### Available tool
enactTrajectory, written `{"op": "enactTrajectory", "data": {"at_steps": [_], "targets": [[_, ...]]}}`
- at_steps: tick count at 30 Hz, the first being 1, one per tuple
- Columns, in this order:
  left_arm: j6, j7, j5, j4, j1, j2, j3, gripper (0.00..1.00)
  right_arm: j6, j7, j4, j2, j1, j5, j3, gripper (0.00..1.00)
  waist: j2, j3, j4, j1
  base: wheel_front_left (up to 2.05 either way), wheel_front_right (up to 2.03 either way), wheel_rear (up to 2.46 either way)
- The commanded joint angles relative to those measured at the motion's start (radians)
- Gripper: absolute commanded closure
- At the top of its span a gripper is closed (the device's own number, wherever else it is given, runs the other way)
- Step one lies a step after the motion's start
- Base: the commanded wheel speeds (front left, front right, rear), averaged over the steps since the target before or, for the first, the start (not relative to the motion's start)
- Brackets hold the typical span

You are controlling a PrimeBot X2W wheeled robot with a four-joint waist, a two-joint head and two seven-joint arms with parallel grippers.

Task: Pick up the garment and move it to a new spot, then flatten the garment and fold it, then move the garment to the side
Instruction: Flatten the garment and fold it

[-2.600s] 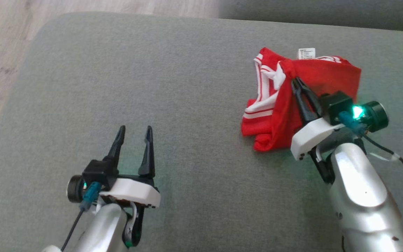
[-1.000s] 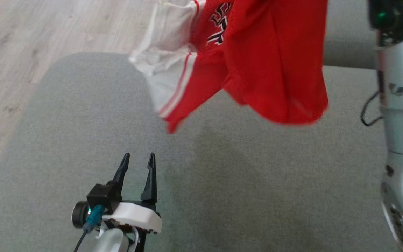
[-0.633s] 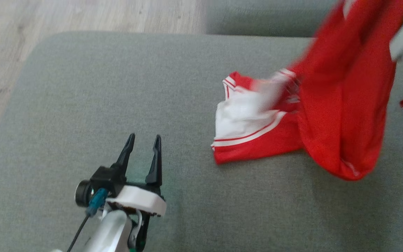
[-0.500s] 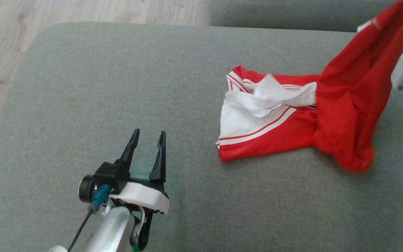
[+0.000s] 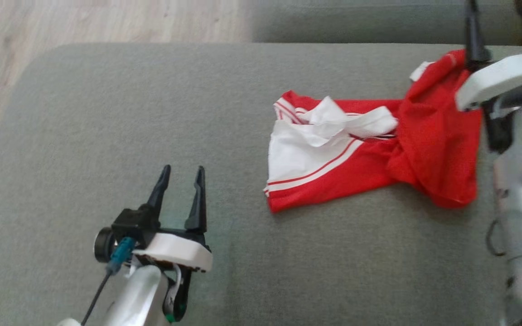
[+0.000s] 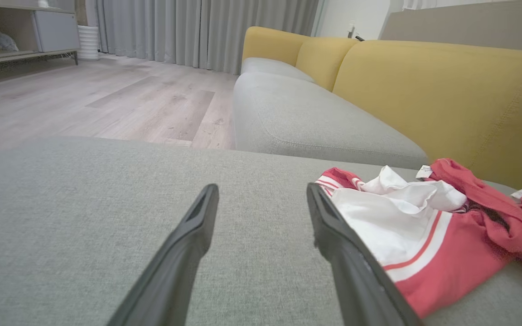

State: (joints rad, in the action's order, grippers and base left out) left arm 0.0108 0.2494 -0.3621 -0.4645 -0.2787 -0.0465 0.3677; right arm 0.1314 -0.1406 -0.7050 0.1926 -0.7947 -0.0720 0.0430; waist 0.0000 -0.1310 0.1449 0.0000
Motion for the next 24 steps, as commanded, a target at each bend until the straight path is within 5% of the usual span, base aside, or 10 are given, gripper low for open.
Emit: {"op": "enactTrajectory", "data": {"at_steps": [1,7,14,24], "targets": [[0.01,0.012,0.005,0.038,-0.021,-0.004,-0.046,0.0,-0.001,-0.031,0.06,-0.03,0.009,0.026,-0.026,0.0,0.0,0.027,-0.036,0.0,0.0,0.0,0.0],[0.008,0.012,0.004,0.067,0.014,-0.004,-0.08,0.0,-0.001,-0.099,0.27,-0.125,0.27,0.15,-0.023,0.0,0.0,0.066,-0.11,0.0,0.0,0.0,0.0],[0.01,0.012,-0.004,0.083,0.04,-0.004,-0.087,0.0,-0.001,-0.116,0.44,-0.142,0.586,0.256,-0.064,0.0,0.0,0.069,-0.157,0.0,0.0,0.0,0.0],[-0.003,0.012,0.006,0.073,0.023,-0.004,-0.091,0.0,-0.001,-0.105,0.483,-0.142,0.626,0.255,-0.08,0.0,0.0,0.044,-0.18,0.0,0.0,0.0,0.0]]}}
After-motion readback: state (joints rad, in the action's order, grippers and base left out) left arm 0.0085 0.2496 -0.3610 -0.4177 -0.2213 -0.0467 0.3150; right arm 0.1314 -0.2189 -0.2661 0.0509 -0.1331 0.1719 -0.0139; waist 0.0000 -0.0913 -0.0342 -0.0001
